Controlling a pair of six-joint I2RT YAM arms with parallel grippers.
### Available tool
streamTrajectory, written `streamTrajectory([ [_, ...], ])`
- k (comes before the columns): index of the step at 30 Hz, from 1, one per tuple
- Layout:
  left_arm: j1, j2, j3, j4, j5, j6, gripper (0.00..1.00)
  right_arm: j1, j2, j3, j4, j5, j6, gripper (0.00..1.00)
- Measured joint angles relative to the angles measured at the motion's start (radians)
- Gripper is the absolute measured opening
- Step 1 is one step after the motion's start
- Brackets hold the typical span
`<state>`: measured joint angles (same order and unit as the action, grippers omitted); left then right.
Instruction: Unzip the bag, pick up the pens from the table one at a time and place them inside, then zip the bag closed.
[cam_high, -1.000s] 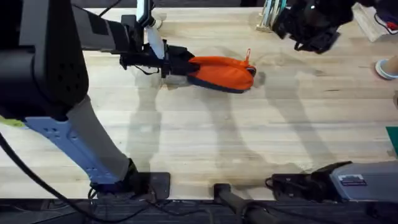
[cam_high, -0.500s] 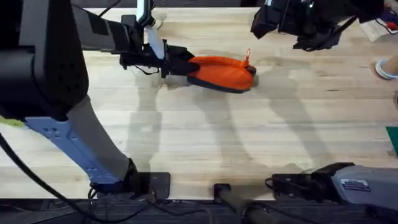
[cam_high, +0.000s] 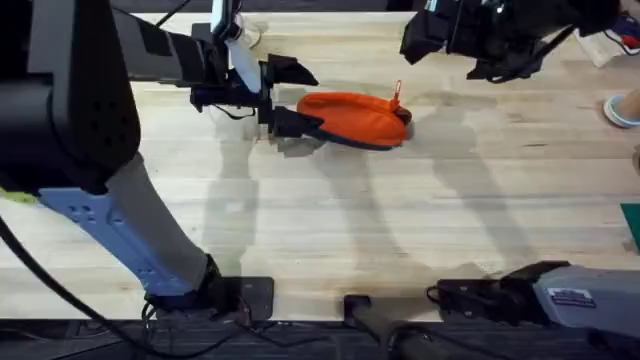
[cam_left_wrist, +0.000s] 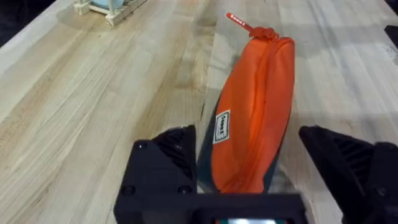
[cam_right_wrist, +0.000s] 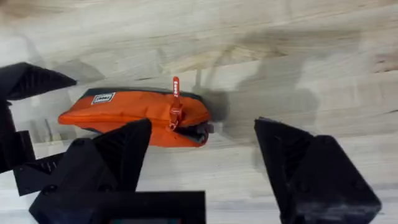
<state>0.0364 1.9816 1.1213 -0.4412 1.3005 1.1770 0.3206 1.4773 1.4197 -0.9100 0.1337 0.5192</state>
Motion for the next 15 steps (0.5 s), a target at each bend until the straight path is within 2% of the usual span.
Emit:
streamTrajectory([
  [9,0.0,0.0,0.013,-0.022,0.009,0.0,0.993,0.0,0.0,0.0,0.0,0.0,-0.003,0.998],
  [12,0.0,0.0,0.061,-0.09,-0.007,0.0,0.993,0.0,0.0,0.0,0.0,0.0,-0.003,0.998],
  [15,-0.006,0.0,0.136,-0.195,-0.054,0.0,0.993,0.0,0.0,0.0,0.0,0.0,-0.003,0.998],
])
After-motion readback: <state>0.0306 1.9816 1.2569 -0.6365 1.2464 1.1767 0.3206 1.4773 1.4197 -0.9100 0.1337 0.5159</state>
